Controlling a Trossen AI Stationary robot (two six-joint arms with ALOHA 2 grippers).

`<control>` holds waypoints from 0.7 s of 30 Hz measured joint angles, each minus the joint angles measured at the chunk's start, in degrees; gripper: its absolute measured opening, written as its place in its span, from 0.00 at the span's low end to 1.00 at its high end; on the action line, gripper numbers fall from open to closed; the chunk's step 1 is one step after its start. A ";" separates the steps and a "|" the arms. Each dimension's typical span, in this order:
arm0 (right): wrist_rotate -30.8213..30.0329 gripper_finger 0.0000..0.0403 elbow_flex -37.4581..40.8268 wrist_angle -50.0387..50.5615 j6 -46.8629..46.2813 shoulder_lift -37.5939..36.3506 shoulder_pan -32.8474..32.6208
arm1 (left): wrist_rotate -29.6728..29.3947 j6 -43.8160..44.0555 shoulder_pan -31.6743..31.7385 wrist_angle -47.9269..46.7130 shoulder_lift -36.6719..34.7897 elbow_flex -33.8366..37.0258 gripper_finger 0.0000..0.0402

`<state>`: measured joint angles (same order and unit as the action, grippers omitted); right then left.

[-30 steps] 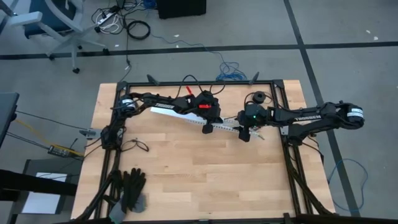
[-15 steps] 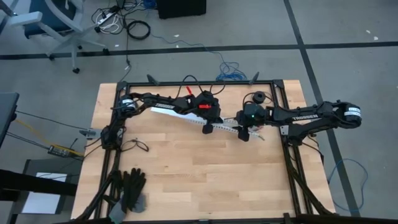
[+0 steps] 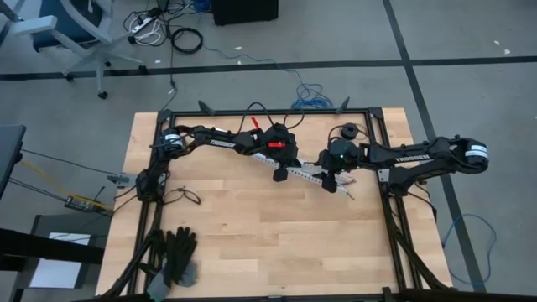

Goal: Ziptie cables
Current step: Close the white cable duct

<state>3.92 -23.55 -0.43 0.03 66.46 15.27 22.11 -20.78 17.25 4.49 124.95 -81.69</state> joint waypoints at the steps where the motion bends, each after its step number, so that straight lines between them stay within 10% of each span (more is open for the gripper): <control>1: 0.17 0.54 -0.01 0.02 -0.03 -0.43 0.00 | 0.00 0.00 0.00 0.00 0.00 0.00 0.00; 14: -4.57 0.54 -3.41 4.98 2.15 -3.93 1.84 | -0.10 0.00 0.03 0.02 0.00 -0.02 0.00; 21: 3.76 0.54 -3.41 4.33 -0.83 -3.72 6.86 | -0.12 0.00 0.05 0.18 0.02 -0.02 0.00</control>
<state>7.68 -26.96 3.89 -0.80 62.74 22.13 21.99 -20.78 17.30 4.67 124.97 -81.71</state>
